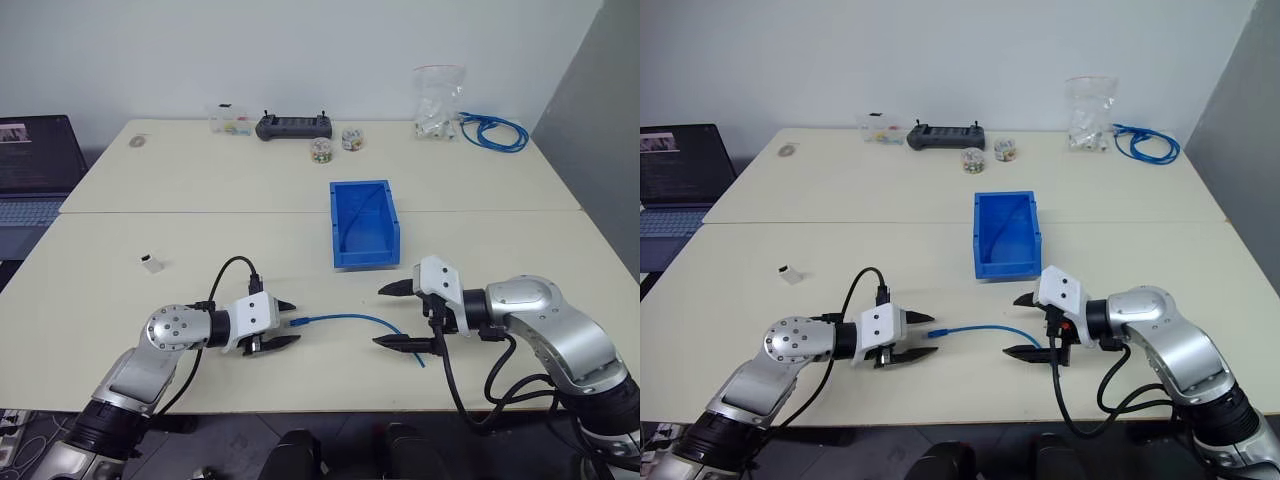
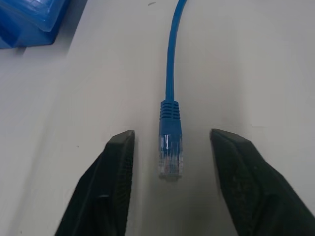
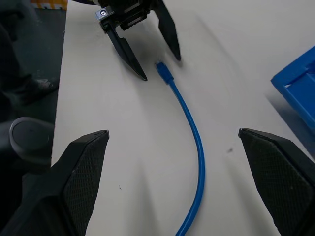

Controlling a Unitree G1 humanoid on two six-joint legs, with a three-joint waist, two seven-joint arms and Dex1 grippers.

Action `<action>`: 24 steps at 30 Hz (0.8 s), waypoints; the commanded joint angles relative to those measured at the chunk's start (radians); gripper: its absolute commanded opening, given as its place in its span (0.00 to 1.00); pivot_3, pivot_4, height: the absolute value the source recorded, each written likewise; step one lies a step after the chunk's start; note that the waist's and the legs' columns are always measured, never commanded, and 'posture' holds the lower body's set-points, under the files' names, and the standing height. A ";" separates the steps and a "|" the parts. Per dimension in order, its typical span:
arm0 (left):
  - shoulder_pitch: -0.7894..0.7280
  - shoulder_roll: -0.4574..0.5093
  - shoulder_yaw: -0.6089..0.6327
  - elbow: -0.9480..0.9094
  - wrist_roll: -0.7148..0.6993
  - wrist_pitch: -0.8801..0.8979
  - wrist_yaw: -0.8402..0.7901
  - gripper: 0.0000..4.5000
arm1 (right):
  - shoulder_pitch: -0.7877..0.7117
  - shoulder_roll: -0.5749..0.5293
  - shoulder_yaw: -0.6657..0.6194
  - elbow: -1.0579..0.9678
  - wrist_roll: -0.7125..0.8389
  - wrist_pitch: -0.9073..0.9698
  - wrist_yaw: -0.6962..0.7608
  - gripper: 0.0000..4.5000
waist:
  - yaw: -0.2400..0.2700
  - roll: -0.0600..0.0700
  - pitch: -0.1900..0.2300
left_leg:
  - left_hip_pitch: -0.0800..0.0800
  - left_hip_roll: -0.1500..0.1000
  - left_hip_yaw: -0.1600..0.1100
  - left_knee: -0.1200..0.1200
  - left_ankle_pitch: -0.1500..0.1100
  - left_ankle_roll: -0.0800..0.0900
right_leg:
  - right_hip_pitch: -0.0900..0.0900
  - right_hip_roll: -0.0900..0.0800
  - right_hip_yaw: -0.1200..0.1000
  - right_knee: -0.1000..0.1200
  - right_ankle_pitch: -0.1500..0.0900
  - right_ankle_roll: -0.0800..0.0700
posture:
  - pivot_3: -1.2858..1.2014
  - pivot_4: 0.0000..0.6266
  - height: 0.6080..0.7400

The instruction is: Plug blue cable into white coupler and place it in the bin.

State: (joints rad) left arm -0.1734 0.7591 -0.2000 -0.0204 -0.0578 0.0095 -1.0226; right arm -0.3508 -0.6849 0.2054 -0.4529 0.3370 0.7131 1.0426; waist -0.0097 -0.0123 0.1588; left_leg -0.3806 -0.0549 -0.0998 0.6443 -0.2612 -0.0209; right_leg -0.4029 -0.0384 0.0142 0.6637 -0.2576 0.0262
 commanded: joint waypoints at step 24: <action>-0.182 -0.056 0.068 -0.269 -0.403 0.653 -0.115 0.05 | 0.151 -0.075 -0.183 -0.202 0.308 0.079 -0.037 1.00 | -0.010 -0.006 0.004 | -0.004 0.000 -0.002 0.001 0.000 0.000 | -0.001 0.000 -0.001 -0.001 0.000 0.001 | 0.52 0.24 1.00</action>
State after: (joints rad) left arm -0.3251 0.7145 -0.1614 -0.2608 -0.4132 0.6291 -1.1456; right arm -0.2095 -0.7479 0.0736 -0.6028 0.5967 0.7836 1.0202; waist -0.0202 -0.0185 0.1626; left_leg -0.3843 -0.0554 -0.1015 0.6456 -0.2614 -0.0204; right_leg -0.4036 -0.0380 0.0133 0.6632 -0.2579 0.0268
